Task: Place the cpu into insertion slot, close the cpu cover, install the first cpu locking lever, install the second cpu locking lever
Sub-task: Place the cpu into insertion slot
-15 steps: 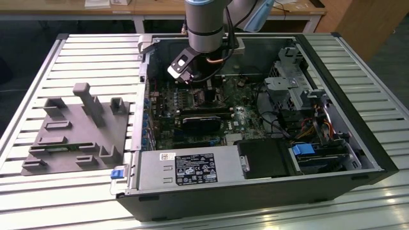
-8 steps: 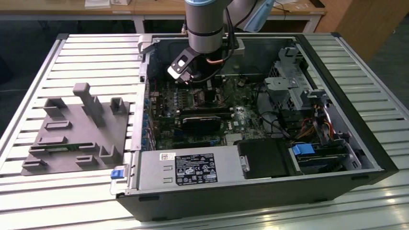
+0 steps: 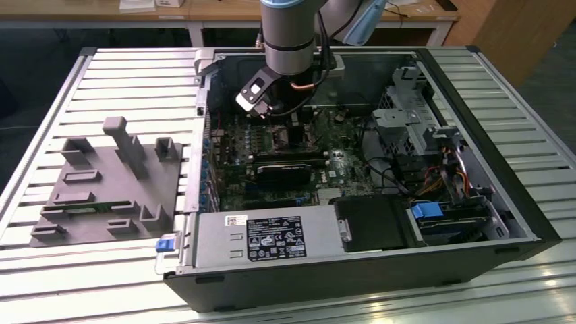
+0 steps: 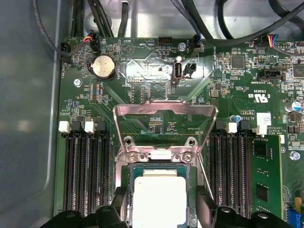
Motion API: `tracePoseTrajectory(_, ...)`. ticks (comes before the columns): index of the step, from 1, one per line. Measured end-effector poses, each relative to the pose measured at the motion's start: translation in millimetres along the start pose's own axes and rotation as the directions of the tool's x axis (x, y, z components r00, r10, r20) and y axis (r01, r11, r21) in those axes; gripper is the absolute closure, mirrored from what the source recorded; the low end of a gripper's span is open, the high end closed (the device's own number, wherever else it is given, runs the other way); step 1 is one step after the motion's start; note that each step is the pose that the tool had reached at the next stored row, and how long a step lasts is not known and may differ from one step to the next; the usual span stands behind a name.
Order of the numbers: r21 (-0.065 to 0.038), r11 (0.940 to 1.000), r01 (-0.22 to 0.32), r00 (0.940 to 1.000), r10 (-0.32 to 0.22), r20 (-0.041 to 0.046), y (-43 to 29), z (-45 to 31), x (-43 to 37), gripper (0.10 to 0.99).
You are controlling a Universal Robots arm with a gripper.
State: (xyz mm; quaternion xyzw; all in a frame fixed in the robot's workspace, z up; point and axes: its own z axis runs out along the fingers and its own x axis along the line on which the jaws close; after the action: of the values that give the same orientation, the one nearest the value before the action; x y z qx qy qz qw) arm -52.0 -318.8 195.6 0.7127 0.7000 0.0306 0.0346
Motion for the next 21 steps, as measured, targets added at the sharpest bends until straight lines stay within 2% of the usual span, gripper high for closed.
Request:
tracePoseTrajectory(3, 0.0, 1.0, 0.0, 1.0, 0.0, 0.0, 0.1, -1.0, -0.1, 0.416)
tracePoseTrajectory(9, 0.0, 1.0, 0.0, 1.0, 0.0, 0.0, 0.8, -8.8, -0.1, 0.416)
tracePoseTrajectory(16, 0.0, 1.0, 0.0, 1.0, 0.0, -0.0001, 0.9, -9.1, 0.0, 0.416)
tracePoseTrajectory(18, 0.0, 1.0, 0.0, 1.0, 0.0, -0.0001, 0.9, -9.2, 0.0, 0.431)
tracePoseTrajectory(20, 0.0, 1.0, 0.0, 1.0, 0.0, -0.0001, 0.9, -9.3, 0.0, 0.553)
tracePoseTrajectory(21, 0.0, 1.0, 0.0, 1.0, 0.0, -0.0001, 0.9, -9.3, -0.1, 0.553)
